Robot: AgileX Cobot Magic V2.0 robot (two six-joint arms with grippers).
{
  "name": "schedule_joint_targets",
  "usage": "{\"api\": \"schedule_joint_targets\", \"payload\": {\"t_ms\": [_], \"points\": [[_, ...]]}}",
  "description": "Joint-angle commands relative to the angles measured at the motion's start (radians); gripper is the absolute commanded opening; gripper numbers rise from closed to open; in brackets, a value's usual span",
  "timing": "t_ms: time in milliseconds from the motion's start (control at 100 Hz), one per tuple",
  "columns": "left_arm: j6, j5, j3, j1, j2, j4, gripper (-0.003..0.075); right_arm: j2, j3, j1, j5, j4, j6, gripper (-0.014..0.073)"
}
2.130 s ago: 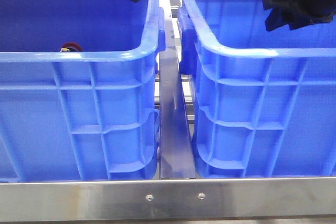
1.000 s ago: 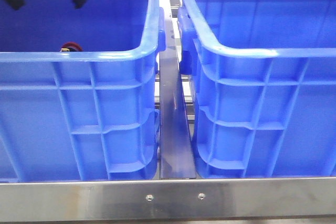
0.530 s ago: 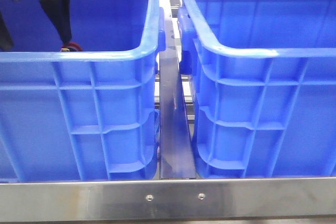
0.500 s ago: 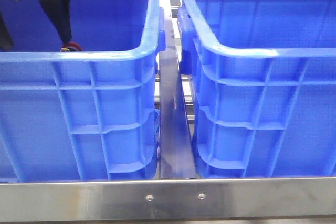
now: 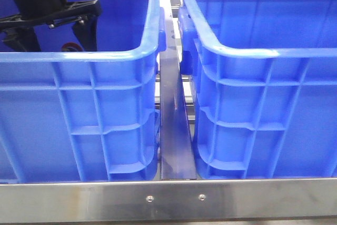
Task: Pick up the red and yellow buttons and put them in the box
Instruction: 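Grasp a red-capped button with the left gripper and lift it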
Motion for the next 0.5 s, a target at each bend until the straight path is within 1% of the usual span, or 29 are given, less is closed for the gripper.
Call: {"api": "schedule_joint_targets", "payload": {"t_ms": [0, 60, 100, 130, 250, 320, 390, 490], "points": [[0.002, -0.02, -0.039, 0.001, -0.05, -0.012, 0.0603, -0.041, -0.025, 0.0, -0.019, 0.012, -0.008, 0.0421], [0.002, -0.016, -0.043, 0.001, -0.05, -0.007, 0.0561, -0.041, -0.025, 0.0, -0.019, 0.012, -0.008, 0.0421], [0.002, -0.014, -0.043, 0.001, -0.05, -0.004, 0.0509, -0.041, -0.025, 0.0, -0.019, 0.012, -0.008, 0.0421], [0.002, -0.013, -0.043, 0.001, -0.05, 0.001, 0.0465, -0.041, -0.025, 0.0, -0.019, 0.012, -0.008, 0.0421], [0.002, -0.003, -0.043, 0.001, -0.05, 0.003, 0.0241, -0.041, -0.025, 0.0, -0.019, 0.012, -0.008, 0.0421], [0.007, -0.003, -0.043, 0.001, -0.05, 0.003, 0.014, -0.041, -0.025, 0.0, -0.019, 0.012, -0.008, 0.0421], [0.04, 0.002, -0.043, 0.001, -0.05, 0.003, 0.0067, -0.041, -0.025, 0.0, -0.019, 0.012, -0.008, 0.0421], [0.048, 0.006, -0.043, 0.001, -0.056, 0.003, 0.0013, -0.041, -0.025, 0.0, -0.019, 0.012, -0.008, 0.0421]]}}
